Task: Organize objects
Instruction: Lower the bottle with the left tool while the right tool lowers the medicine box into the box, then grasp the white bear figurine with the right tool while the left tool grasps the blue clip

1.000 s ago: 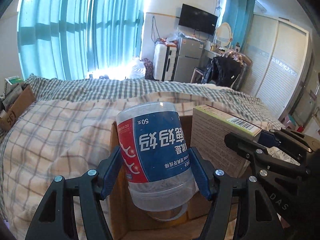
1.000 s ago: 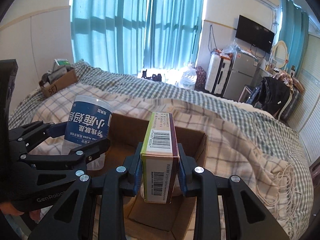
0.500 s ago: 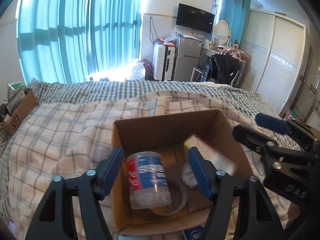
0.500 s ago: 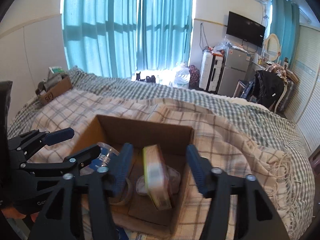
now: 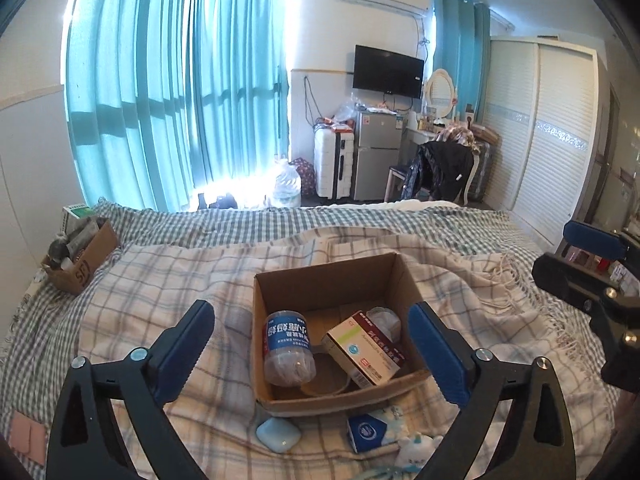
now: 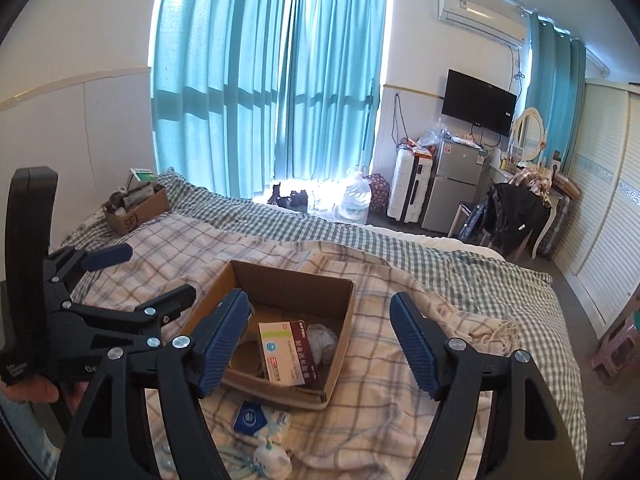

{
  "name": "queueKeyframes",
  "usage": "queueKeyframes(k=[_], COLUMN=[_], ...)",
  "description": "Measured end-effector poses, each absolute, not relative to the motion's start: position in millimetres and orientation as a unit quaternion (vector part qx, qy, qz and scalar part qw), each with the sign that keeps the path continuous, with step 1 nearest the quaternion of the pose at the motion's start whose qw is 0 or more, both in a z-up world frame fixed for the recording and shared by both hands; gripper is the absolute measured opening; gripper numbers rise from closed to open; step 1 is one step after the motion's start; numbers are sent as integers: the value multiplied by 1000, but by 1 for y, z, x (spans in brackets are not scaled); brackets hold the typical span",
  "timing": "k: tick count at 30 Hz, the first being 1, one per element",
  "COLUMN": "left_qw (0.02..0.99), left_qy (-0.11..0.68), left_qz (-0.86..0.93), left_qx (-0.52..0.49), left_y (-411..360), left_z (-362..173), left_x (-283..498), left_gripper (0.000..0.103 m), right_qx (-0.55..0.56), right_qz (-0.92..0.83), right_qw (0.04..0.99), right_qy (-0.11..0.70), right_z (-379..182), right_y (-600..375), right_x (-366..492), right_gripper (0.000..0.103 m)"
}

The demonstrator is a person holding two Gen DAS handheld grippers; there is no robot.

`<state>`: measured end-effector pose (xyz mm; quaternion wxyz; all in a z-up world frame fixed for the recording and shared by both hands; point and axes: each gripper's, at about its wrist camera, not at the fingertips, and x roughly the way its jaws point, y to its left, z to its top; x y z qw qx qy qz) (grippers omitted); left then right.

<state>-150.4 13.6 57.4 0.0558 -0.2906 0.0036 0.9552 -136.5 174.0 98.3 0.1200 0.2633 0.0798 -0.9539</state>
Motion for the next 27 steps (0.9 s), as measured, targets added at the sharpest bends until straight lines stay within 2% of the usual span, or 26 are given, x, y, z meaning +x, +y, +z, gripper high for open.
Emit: queueKeyframes(k=[4,8,24,25,27], left_qw=[44,26,-11,-12,-9], left_qy=[3,-18,-11,-10,-8], left_qz=[957,952,902,899,896], left_qx=[-286,-305,-432,-437,-444], left_y=[10,2,-3,-3,-2], left_z=[55,29,-121,-126,-131], left_x=[-127,-115,-104,-105,-104], left_gripper=[103,103,103,103,103], right_qx=[269,287,463,473,489], right_qz=[-952,-947,-874,-868,-857], right_qw=[118,120,131,132,140], right_qy=[84,79,70,76,87], right_z=[93,69,-105,-113,-124], right_y=[181,189,169,166,160], right_x=[-110,-97,-131,-132,-135], right_gripper=[76,76,76,74,64])
